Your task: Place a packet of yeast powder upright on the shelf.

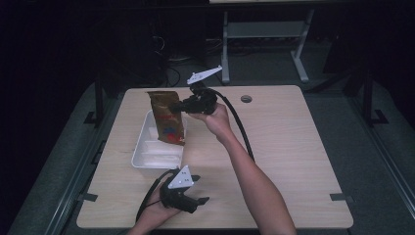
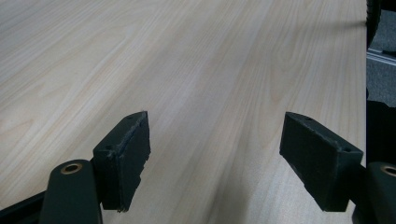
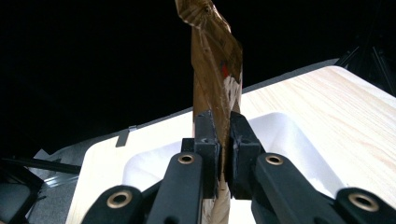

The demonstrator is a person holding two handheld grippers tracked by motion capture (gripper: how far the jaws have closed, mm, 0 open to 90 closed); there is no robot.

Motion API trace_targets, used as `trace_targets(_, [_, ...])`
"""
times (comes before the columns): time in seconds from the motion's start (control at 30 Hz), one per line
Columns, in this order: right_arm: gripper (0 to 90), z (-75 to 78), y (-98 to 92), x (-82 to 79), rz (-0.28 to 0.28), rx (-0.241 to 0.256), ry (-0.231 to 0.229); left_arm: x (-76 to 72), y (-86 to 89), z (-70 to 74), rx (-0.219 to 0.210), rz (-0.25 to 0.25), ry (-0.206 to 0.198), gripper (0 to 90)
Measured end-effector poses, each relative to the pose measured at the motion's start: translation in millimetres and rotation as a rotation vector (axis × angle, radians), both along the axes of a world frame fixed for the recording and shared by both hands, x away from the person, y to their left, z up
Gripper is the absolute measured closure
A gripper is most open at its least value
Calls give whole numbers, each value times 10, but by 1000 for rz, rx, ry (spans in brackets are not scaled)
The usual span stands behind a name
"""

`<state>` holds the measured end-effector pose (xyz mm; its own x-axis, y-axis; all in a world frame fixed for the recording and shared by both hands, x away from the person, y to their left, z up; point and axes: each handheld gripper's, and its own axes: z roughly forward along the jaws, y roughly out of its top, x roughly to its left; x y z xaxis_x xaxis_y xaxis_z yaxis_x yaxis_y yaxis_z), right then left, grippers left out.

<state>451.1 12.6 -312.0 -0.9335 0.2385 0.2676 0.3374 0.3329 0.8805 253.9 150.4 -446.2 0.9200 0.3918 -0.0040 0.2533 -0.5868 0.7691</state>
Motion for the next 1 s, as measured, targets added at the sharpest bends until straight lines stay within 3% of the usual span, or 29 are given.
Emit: trace_targets(1.0, [840, -320, 387, 31, 28, -53, 31, -9, -5, -5, 11, -10, -3, 236])
